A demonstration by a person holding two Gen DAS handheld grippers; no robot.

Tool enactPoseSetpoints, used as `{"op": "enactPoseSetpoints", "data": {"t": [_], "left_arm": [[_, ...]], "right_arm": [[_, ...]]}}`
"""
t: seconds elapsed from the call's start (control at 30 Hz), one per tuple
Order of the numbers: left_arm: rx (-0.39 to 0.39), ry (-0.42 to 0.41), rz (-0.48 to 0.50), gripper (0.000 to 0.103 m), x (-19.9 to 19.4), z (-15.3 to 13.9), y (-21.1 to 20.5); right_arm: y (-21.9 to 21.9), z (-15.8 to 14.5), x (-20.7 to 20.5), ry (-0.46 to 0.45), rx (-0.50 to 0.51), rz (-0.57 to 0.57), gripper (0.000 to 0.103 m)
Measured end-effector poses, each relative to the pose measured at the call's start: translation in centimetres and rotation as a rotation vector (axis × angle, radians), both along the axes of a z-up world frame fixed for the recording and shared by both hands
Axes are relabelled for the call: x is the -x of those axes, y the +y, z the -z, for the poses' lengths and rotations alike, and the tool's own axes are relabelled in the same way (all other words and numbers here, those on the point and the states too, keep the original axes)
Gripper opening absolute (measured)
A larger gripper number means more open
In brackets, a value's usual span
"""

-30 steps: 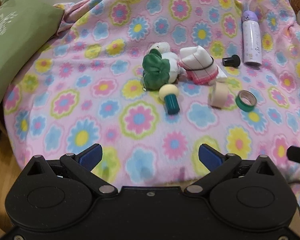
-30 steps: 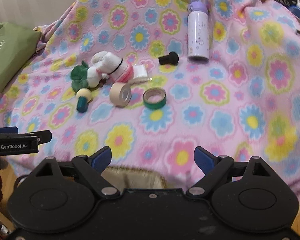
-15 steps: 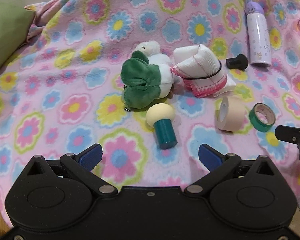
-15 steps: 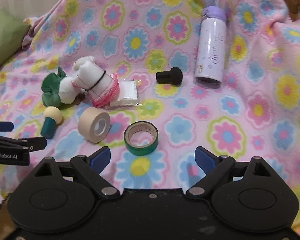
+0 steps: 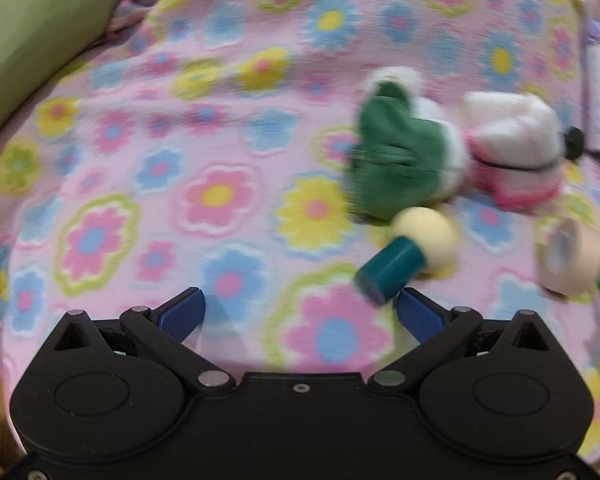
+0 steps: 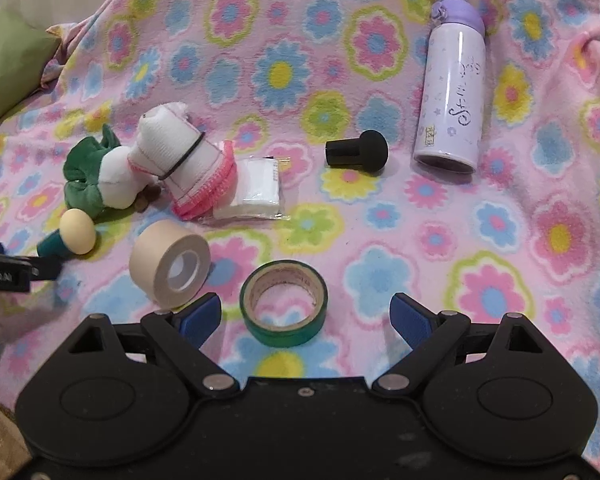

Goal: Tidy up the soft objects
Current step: 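Reach the right gripper to the green tape roll while the left approaches the teal peg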

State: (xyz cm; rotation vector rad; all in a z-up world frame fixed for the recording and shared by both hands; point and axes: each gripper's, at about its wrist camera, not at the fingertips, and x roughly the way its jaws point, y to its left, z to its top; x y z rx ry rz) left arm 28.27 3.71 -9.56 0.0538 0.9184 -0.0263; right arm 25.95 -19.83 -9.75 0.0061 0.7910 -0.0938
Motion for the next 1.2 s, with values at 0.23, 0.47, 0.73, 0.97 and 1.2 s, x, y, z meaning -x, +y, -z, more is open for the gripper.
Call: {"op": "enactPoseSetpoints", "data": {"t": [0.23, 0.47, 0.73, 0.97, 1.2], "left_arm": [[-0.008, -0.014, -0.071, 0.099, -1.0, 0.2, 1.1], [-0.072, -0.094, -0.033, 0.1, -0.5, 1.0, 0.0], [-0.04, -0.087, -0.018, 0.1, 0.0, 0.8, 0.2], [0.004, -0.098, 0.049, 0.099, 0.7, 0.2, -0.9], [-0.019, -0.111, 0.124, 0.099, 0.3, 0.5, -3.1]], "right_arm": [[-0.3, 0.5, -0.7, -0.033, -0.007, 0.033, 0.091], [-0.8, 1.1, -0.8, -0.039, -0.052, 0.032, 0.07], [0.0, 0.7, -0.7, -0.053, -0.032, -0.013, 0.047], [-0.8, 0.7, -3.1, -0.081, 0.041, 0.035, 0.047], [-1.1, 1.8, -3.8, -0.101, 0.061, 0.01, 0.052]]}}
